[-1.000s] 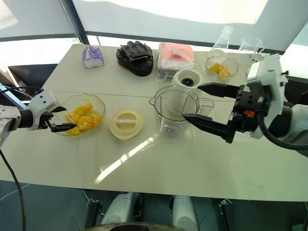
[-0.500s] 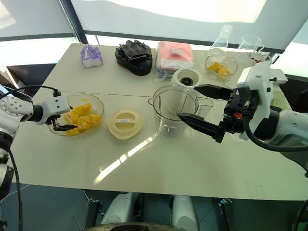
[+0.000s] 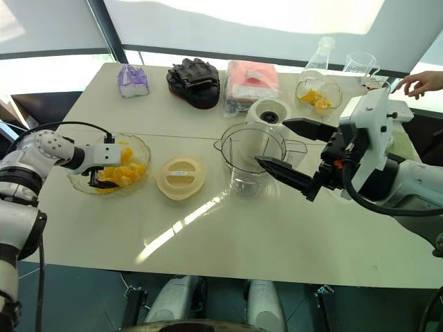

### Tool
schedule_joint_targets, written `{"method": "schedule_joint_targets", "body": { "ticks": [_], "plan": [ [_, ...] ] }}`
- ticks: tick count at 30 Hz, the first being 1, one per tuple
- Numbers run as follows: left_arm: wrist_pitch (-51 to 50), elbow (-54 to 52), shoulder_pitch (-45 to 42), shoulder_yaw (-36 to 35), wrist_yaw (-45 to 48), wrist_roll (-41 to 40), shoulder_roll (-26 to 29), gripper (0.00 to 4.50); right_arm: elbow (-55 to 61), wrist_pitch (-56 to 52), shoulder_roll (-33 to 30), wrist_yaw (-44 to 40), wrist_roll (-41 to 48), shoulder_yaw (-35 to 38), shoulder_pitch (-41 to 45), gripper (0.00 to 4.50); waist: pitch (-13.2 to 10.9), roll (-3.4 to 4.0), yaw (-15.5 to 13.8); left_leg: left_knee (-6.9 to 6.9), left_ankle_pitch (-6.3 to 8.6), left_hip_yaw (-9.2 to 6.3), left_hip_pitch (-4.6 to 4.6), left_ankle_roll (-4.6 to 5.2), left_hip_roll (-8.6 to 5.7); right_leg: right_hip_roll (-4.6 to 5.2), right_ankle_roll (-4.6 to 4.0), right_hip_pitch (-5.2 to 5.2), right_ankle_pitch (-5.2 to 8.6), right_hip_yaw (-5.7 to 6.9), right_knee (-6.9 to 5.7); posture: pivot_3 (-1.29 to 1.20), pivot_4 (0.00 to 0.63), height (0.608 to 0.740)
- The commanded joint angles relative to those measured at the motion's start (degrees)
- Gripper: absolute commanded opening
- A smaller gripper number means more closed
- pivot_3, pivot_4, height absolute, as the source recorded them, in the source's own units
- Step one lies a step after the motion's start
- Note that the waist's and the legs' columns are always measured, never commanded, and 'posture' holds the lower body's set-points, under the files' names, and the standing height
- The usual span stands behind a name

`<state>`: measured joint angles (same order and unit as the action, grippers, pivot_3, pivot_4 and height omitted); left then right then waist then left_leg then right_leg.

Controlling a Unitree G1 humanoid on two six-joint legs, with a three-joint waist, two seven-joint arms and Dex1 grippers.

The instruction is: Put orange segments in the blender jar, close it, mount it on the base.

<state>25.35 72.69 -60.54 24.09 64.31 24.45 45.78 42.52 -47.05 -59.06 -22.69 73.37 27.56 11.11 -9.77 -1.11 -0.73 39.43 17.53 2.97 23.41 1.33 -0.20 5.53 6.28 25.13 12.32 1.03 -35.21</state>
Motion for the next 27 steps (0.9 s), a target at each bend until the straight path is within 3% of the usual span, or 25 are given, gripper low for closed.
{"method": "schedule_joint_targets", "body": {
  "ticks": [1,6,7,10,13,20,27],
  "plan": [
    [-1.04,1.7,-1.95,1.81,-0.48,3.23,-1.08,4.47,1.04,1.66,0.44,1.44,0.36,1.09,0.68,4.5,0.0,0.0,0.01,0.05,0.0,-0.01,0.0,0.01,0.0,0.0,0.01,-0.03,0.0,0.01,0.0,0.0,0.15,0.74],
    [-2.07,3.0,-1.57,1.7,-0.66,4.12,-2.68,4.47,1.44,1.79,0.44,2.94,0.58,1.05,0.54,4.5,0.01,0.01,0.1,0.25,0.07,-0.01,0.0,0.12,0.02,0.0,0.05,-0.12,-0.03,0.01,-0.02,0.0,0.15,0.74],
    [-2.53,3.16,-1.44,1.53,-0.96,4.13,-3.01,4.24,1.5,1.82,0.44,3.21,0.55,1.05,0.53,4.5,0.01,0.02,0.05,0.27,0.07,-0.02,-0.01,0.12,0.02,0.0,0.05,-0.15,-0.03,0.01,-0.02,0.0,0.15,0.74],
    [-3.05,3.36,-1.03,1.24,-1.27,4.17,-3.31,3.13,1.48,1.88,0.31,3.94,0.72,1.14,0.78,4.5,0.01,0.02,0.01,0.38,0.07,-0.07,-0.05,0.13,0.03,0.0,0.06,-0.23,-0.03,0.02,-0.06,0.0,0.15,0.74],
    [-2.75,3.19,-0.88,0.72,-2.26,3.83,-3.01,1.59,1.41,1.95,0.22,4.3,0.81,1.04,0.96,4.5,0.01,0.02,-0.04,0.52,0.07,-0.17,-0.05,0.12,0.04,0.02,0.05,-0.29,-0.03,0.07,-0.15,0.0,0.15,0.74],
    [-2.81,2.74,-3.09,-4.04,-2.96,0.37,-0.63,1.59,1.17,2.81,1.01,4.47,-0.58,-1.12,1.18,4.5,0.01,0.0,0.07,0.6,0.07,-0.2,-0.02,0.13,0.06,0.06,0.03,-0.31,-0.04,0.09,-0.11,0.0,0.15,0.74],
    [-12.75,1.27,-9.11,-14.49,15.77,-10.53,3.23,1.59,1.39,3.62,2.98,4.53,-1.62,-3.37,1.14,4.5,0.0,-0.02,0.04,0.59,0.09,-0.24,0.05,0.15,0.06,0.03,0.04,-0.29,-0.04,0.27,-0.09,0.0,0.15,0.74]
  ]
}}
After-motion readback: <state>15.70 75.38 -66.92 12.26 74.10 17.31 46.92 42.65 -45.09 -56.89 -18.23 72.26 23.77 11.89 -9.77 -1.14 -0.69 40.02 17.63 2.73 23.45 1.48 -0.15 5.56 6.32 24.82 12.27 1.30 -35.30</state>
